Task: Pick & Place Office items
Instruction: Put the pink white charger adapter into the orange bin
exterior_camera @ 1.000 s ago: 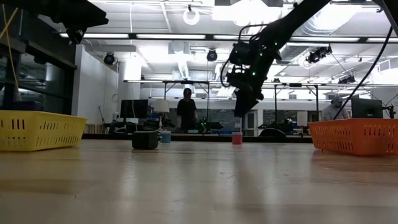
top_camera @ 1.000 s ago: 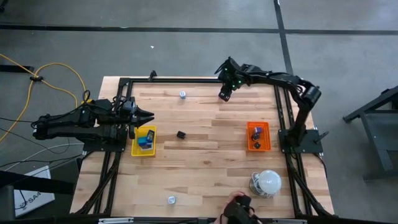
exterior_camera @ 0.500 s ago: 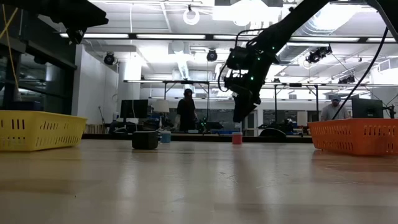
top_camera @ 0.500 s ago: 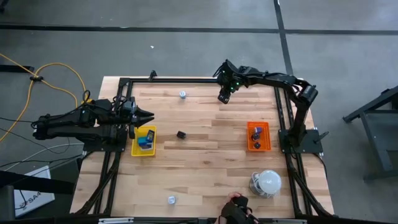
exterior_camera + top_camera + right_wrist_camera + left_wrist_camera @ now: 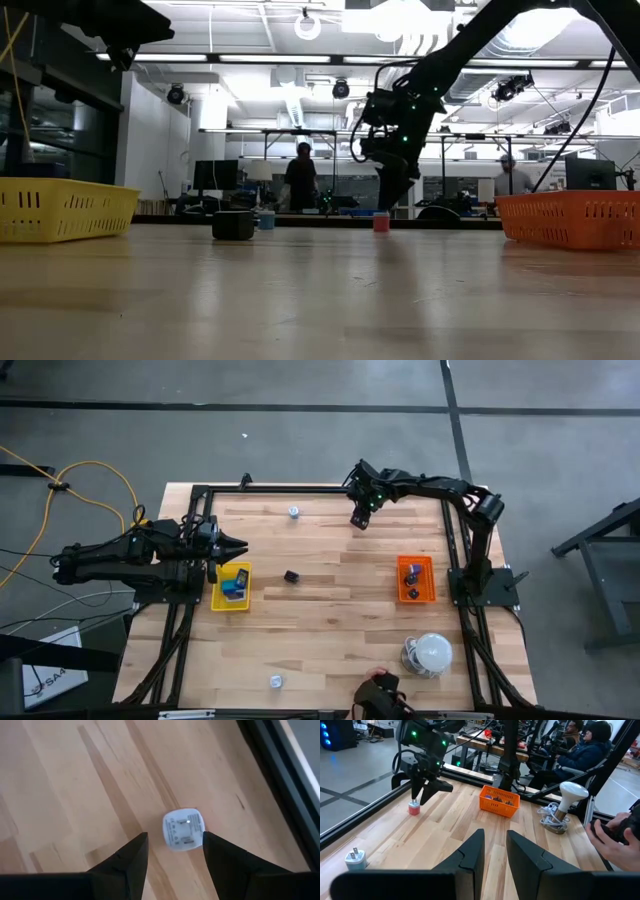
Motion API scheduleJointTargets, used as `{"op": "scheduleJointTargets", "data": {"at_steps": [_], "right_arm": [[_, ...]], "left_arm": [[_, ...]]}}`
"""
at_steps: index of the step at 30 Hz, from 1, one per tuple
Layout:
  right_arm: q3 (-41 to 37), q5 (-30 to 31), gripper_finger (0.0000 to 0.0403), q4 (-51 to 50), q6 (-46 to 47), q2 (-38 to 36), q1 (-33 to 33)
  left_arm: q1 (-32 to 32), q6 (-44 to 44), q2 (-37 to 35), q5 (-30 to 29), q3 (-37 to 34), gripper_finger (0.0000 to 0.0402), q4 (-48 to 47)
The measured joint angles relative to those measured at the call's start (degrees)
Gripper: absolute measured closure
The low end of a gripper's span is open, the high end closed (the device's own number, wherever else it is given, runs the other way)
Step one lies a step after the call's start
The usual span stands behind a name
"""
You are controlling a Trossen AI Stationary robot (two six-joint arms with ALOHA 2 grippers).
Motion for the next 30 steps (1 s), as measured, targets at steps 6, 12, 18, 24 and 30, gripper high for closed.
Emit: {"op": "scheduleJointTargets", "data": {"at_steps": [6,12,18,24,30], "right_arm": [[-0.2,0.8,0.0228,0.5,0.0,0.0,-0.1],[-0.7,0.8,0.0228,2.0,0.0,0.6,-0.1],[-0.8,-0.3,0.0228,2.9,0.2,3.0,-0.1],[-0.8,-0.2,0.0228,4.0,0.2,3.6,-0.1],[-0.8,0.1,0.0231,4.0,0.2,3.6,-0.1]], "left_arm": [[0.0,0.0,0.0,0.0,0.0,0.0324,0.0],[0.0,0.0,0.0,0.0,0.0,0.0324,0.0],[0.0,0.0,0.0,0.0,0.0,0.0324,0.0],[0.0,0.0,0.0,0.0,0.0,0.0324,0.0],[0.0,0.0,0.0,0.0,0.0,0.0324,0.0]]}}
